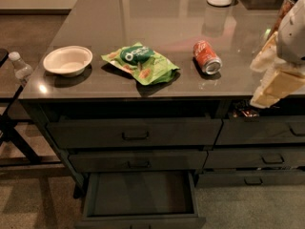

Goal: Close bottom drawer

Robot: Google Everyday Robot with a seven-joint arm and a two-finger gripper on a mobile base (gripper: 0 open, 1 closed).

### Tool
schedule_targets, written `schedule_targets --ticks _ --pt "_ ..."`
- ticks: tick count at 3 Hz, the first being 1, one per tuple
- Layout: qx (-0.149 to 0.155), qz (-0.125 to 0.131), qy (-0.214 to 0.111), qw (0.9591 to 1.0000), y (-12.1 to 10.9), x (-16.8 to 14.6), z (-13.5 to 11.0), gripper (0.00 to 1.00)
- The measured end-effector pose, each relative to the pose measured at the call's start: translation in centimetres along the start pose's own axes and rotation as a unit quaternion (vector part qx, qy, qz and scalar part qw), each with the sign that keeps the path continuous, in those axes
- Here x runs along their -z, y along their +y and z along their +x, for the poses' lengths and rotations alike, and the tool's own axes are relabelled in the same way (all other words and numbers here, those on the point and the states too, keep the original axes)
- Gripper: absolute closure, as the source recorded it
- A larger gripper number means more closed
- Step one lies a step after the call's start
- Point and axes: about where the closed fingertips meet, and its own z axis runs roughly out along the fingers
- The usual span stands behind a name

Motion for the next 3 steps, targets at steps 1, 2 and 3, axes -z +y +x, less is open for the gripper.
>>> schedule_targets --ticks 1,2,3 --pt "0.0 0.0 0.0 1.0 0.0 0.0 0.0 0.65" --pt "0.0 0.0 0.0 1.0 0.0 0.0 0.0 0.89" --pt "0.0 0.0 0.0 1.0 0.0 0.0 0.0 1.0"
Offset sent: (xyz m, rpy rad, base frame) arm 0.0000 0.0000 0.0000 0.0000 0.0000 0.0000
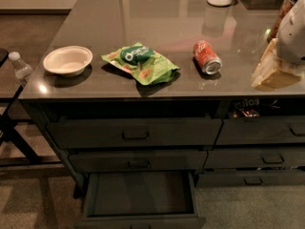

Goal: Close bottom drawer

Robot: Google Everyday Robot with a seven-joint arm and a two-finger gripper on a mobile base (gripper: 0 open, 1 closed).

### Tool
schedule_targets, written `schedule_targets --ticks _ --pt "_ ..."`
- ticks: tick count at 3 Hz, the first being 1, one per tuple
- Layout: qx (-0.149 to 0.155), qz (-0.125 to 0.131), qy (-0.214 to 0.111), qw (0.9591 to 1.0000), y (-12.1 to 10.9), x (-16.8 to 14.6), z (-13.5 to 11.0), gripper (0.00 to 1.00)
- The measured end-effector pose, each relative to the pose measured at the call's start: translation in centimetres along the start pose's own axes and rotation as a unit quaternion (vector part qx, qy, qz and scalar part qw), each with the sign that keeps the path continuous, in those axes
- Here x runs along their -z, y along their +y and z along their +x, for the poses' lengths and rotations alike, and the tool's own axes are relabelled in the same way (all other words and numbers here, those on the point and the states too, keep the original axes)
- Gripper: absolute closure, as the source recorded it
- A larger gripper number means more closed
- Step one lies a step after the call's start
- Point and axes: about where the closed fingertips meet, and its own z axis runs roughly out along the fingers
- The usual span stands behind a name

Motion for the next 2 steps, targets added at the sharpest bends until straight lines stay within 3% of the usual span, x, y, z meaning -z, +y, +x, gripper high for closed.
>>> schedule_targets --ticks 1,2 --pt "-0.014 -0.014 0.007 0.9998 1.3 -2.8 1.0 1.0" --pt "-0.043 -0.035 0.013 0.9984 4.6 -8.4 2.9 1.0"
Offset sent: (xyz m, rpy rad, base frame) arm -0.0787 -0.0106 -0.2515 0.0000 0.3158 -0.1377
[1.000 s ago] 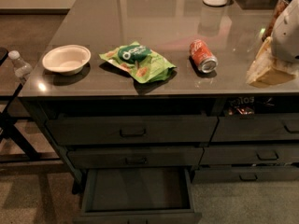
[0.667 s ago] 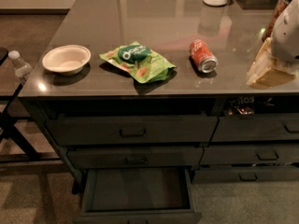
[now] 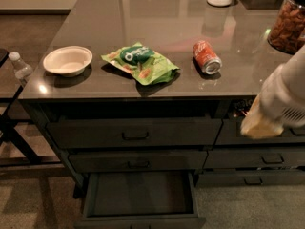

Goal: Close bottom drawer

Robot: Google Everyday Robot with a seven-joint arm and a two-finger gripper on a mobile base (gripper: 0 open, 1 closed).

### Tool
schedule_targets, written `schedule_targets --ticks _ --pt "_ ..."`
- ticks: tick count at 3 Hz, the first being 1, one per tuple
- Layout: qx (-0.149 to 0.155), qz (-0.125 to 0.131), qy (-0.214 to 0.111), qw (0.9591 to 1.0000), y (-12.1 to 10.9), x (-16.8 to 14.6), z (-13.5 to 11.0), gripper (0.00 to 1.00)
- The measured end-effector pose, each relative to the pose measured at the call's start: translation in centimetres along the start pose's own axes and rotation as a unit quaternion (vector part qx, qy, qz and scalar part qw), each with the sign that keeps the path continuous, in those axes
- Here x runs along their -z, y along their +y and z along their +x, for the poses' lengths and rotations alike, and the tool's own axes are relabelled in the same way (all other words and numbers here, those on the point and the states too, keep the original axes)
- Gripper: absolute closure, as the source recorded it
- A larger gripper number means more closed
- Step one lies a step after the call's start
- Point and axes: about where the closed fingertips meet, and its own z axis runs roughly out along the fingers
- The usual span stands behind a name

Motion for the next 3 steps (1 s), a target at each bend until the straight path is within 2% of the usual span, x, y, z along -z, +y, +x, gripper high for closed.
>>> schedule_targets --ticks 1,2,3 --pt "-0.031 -0.06 0.027 0.9974 3.9 -7.8 2.8 1.0" --pt "-0.032 -0.083 0.042 0.9951 5.9 -9.5 4.0 1.0" --pt "-0.032 -0.083 0.042 0.9952 5.9 -9.5 4.0 1.0"
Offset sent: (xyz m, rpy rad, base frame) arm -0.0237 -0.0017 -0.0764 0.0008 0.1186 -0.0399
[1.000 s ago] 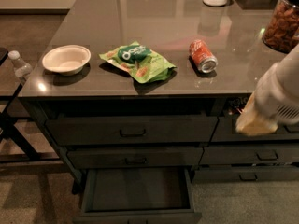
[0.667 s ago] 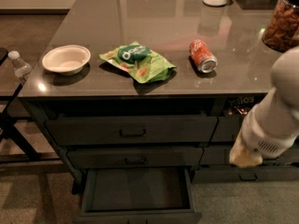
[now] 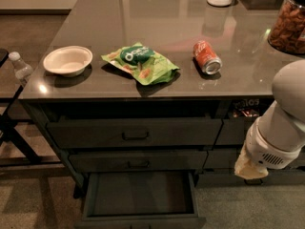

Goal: Close bottom drawer

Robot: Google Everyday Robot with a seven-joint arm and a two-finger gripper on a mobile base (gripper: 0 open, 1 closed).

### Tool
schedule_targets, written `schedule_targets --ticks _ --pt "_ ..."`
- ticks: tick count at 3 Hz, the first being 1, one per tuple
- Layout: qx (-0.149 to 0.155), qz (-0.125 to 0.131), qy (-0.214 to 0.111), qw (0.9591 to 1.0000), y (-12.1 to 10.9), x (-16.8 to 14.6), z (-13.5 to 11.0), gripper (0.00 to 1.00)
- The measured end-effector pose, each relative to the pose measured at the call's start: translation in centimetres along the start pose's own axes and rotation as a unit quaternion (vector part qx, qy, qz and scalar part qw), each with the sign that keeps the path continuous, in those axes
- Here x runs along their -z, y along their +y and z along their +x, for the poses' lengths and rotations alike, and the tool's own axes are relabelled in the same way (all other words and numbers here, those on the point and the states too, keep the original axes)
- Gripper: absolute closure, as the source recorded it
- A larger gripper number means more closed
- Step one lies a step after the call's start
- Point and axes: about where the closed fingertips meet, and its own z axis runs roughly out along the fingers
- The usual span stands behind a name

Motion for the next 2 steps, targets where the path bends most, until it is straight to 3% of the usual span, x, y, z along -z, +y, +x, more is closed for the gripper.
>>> schedule_targets --ticks 1,2 --pt "-0.024 -0.039 0.009 0.9989 1.6 -5.2 1.6 1.0" --pt "-0.059 -0.118 0.029 0.9908 5.6 -15.2 4.0 1.0"
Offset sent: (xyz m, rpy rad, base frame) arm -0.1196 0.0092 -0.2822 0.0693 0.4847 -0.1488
